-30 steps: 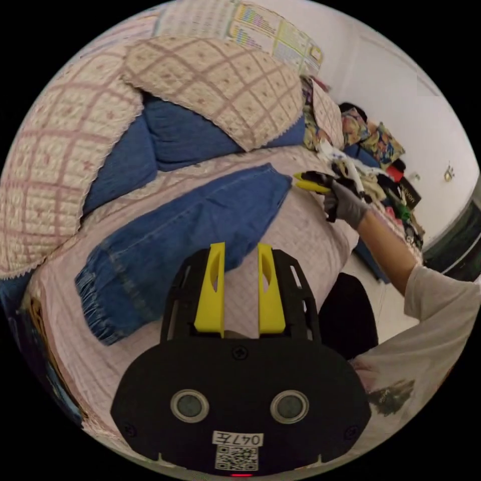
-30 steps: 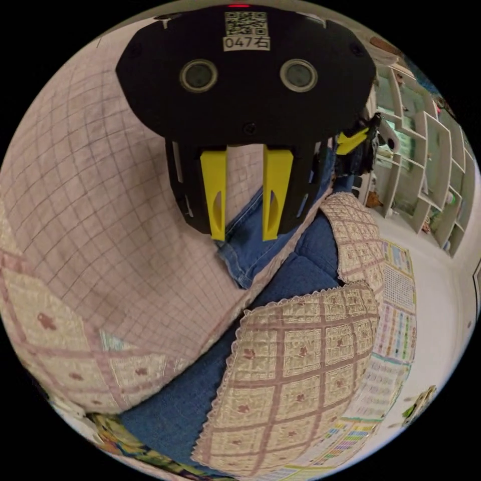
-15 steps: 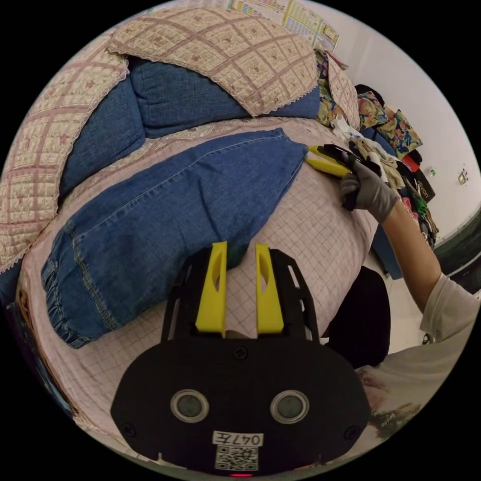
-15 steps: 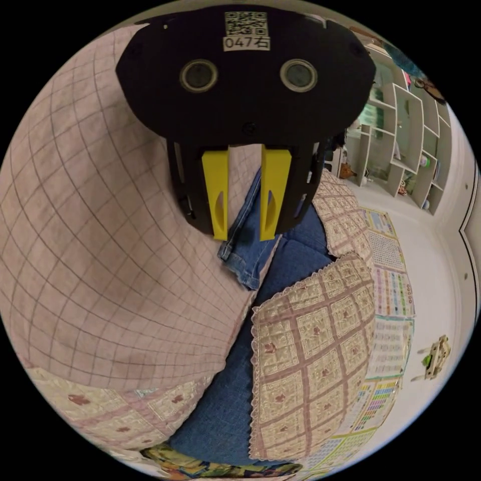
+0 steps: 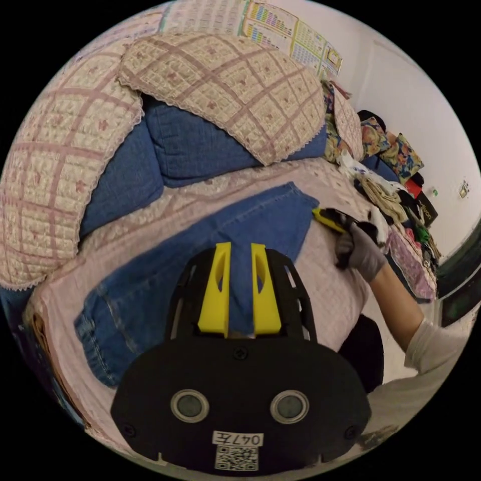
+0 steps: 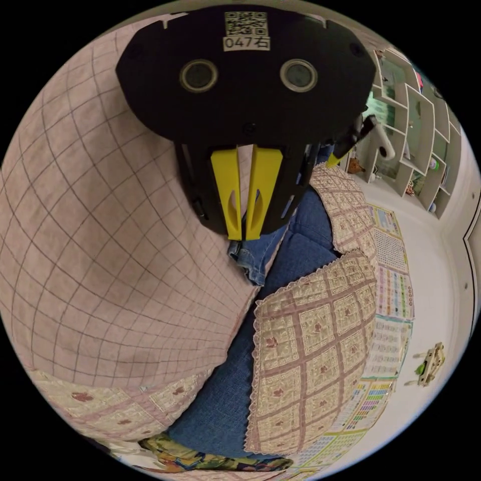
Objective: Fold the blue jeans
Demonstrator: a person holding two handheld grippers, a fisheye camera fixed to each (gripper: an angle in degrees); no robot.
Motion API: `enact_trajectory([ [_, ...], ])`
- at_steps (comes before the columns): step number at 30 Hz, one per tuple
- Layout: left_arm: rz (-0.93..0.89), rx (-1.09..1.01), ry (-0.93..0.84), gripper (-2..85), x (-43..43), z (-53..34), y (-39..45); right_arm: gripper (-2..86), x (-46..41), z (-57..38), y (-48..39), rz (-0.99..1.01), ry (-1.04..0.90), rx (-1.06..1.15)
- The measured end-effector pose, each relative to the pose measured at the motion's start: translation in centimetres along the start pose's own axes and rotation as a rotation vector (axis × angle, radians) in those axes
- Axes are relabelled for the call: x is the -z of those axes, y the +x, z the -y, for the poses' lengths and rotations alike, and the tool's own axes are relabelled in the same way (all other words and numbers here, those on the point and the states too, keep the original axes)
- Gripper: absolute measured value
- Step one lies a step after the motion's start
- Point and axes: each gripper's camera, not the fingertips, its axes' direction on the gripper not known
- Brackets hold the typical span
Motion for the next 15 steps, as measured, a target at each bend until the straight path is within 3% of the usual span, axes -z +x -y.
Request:
enact_trajectory([
  [4, -0.004, -0.001, -0.07, 5.3, -6.2, 7.0, 0.6, -1.0, -0.2, -1.0, 0.8, 0.072, 0.009, -0.01],
  [9, 0.142, -0.014, -0.252, 5.5, -16.5, 9.4, 0.5, -1.0, -0.7, -2.2, 0.4, 0.104, 0.012, -0.004],
  [15, 0.112, 0.004, -0.16, 5.2, -10.2, 4.9, -1.7, -1.0, -1.7, -4.0, -1.3, 0.11, 0.015, 0.003],
])
